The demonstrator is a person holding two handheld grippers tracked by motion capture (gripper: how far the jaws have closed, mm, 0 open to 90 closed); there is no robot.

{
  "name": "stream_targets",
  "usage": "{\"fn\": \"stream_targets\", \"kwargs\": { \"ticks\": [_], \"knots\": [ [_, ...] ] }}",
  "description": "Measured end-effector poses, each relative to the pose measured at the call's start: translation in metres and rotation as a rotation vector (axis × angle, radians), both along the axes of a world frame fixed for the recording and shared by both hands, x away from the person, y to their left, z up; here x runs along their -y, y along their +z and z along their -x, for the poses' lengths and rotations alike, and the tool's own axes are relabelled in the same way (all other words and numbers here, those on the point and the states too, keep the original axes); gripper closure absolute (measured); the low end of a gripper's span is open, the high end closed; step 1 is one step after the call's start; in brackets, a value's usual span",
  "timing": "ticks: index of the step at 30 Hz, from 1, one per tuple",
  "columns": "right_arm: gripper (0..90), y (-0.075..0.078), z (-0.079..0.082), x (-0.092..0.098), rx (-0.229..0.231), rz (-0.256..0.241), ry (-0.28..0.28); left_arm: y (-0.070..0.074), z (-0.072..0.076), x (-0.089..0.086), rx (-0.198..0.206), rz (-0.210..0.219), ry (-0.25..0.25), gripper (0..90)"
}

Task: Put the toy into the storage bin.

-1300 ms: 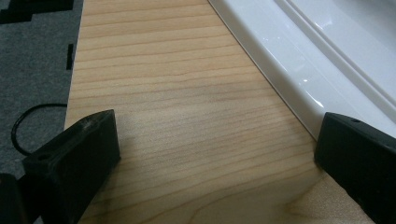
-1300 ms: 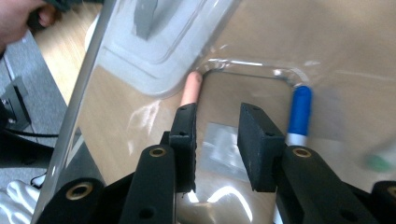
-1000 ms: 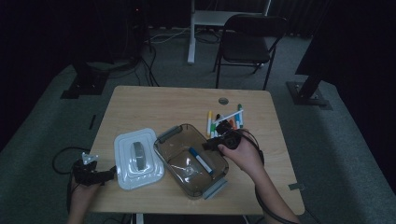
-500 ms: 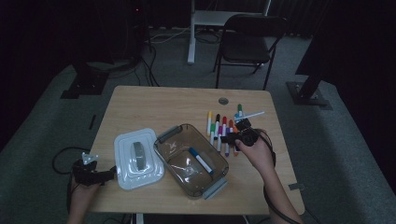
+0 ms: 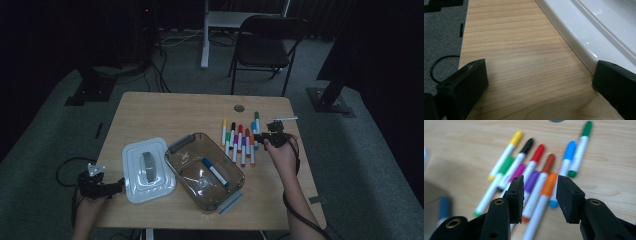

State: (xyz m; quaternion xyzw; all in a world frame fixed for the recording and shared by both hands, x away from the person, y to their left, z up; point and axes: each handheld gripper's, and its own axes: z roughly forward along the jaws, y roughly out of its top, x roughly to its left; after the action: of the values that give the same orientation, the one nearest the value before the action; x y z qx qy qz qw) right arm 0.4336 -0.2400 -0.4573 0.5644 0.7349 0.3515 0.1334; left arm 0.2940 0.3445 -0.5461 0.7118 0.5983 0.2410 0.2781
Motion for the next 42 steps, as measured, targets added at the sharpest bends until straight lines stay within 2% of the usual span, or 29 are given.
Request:
{"fn": "stream_targets", "kwargs": {
  "ticks": [4,9,13,16,18,21,23,26,28,29,31,33,35,37,39,42],
  "knots": [
    [59.8,-0.013,-0.012,0.009,-0.007,0.006,-0.063,0.0,0.0,0.0,0.0,0.0,0.0,0.6],
    [60.9,-0.022,-0.026,0.013,-0.035,0.007,-0.091,0.0,0.0,0.0,0.0,0.0,0.0,0.6],
    [62.6,-0.027,-0.05,0.015,-0.059,0.034,-0.123,0.0,0.0,0.0,0.0,0.0,0.0,0.6],
    [63.7,-0.031,-0.063,0.016,-0.075,0.03,-0.148,0.0,0.0,0.0,0.001,0.0,0.001,0.6],
    [64.3,-0.034,-0.072,0.017,-0.09,0.005,-0.16,0.0,0.0,0.0,0.0,0.0,0.0,0.6],
    [65.0,-0.038,-0.084,0.017,-0.097,0.007,-0.182,0.0,0.0,0.0,0.0,0.0,0.0,0.6],
    [65.9,-0.04,-0.092,0.017,-0.101,0.03,-0.197,0.0,0.0,0.0,0.0,0.0,0.0,0.6],
    [66.7,-0.044,-0.104,0.018,-0.124,0.021,-0.207,0.0,0.0,0.0,0.0,0.0,0.0,0.6],
    [66.7,-0.046,-0.107,0.019,-0.133,0.003,-0.22,0.0,0.0,0.0,0.001,0.0,0.001,0.6],
    [67.0,-0.049,-0.113,0.019,-0.15,0.018,-0.231,0.0,0.0,0.0,0.0,0.0,0.0,0.6],
    [66.9,-0.051,-0.117,0.018,-0.164,0.014,-0.231,0.0,0.0,0.0,0.001,0.0,0.001,0.6],
    [67.2,-0.053,-0.122,0.018,-0.17,0.036,-0.235,0.0,0.0,0.0,0.0,0.0,0.0,0.6],
    [67.4,-0.054,-0.125,0.017,-0.178,0.031,-0.236,0.0,0.0,0.0,0.001,0.0,0.001,0.6],
    [67.7,-0.054,-0.127,0.016,-0.182,0.06,-0.239,0.0,0.0,0.0,0.0,0.0,0.0,0.6],
    [67.7,-0.054,-0.128,0.016,-0.189,0.051,-0.235,0.0,0.0,0.0,0.0,0.0,0.0,0.6],
    [67.8,-0.055,-0.131,0.017,-0.201,0.069,-0.244,0.0,0.0,0.0,0.0,0.0,0.0,0.6]
  ]
}}
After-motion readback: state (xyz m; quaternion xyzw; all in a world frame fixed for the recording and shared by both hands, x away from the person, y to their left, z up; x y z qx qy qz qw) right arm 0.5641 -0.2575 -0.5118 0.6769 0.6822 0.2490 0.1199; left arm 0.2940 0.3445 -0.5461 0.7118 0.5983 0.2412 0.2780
